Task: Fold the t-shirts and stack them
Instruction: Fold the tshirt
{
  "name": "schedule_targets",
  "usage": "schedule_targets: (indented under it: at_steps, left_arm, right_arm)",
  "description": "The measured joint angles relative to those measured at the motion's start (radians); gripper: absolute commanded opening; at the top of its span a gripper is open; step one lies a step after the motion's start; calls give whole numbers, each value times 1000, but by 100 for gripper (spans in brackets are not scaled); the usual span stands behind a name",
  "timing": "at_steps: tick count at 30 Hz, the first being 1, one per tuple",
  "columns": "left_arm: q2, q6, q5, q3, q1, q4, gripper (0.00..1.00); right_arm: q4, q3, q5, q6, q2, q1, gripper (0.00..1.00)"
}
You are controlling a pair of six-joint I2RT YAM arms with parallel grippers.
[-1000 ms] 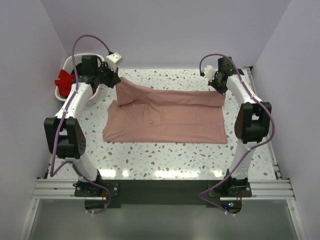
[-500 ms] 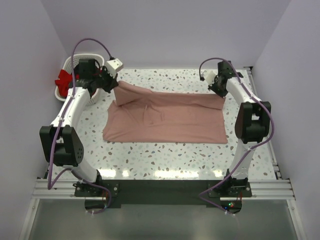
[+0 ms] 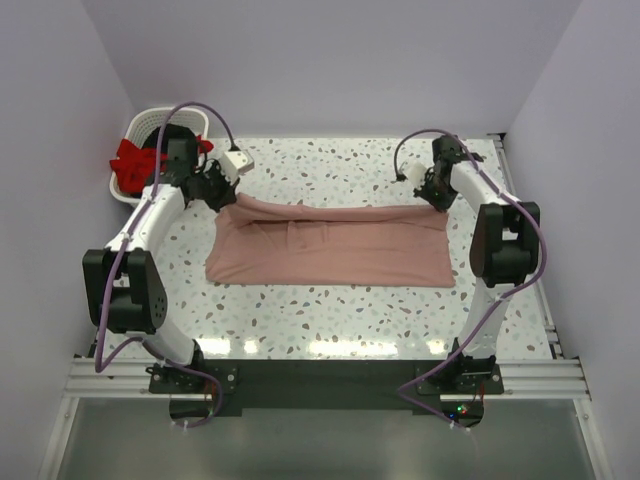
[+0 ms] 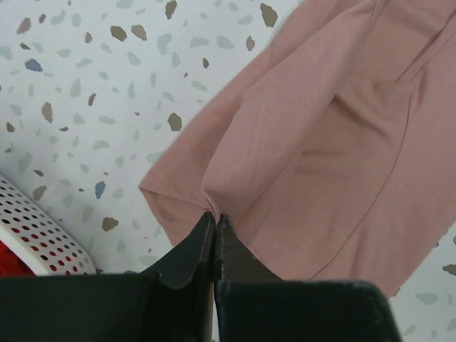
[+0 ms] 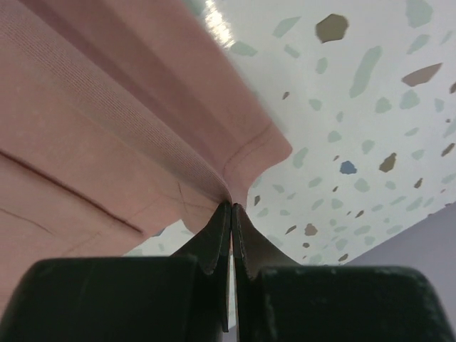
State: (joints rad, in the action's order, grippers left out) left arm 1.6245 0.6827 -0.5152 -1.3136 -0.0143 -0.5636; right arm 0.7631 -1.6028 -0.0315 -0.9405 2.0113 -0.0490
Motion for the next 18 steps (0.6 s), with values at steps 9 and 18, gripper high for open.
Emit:
schedule_targets:
  at_steps: [9, 18]
  left_arm:
    - [-2, 51, 15, 85, 0, -29, 0]
    - [-15, 96, -11, 119, 0, -71, 1]
  right_arm:
    - [81, 77, 42, -68, -9, 3, 0]
    - [127, 98, 50, -95, -9, 3, 11]
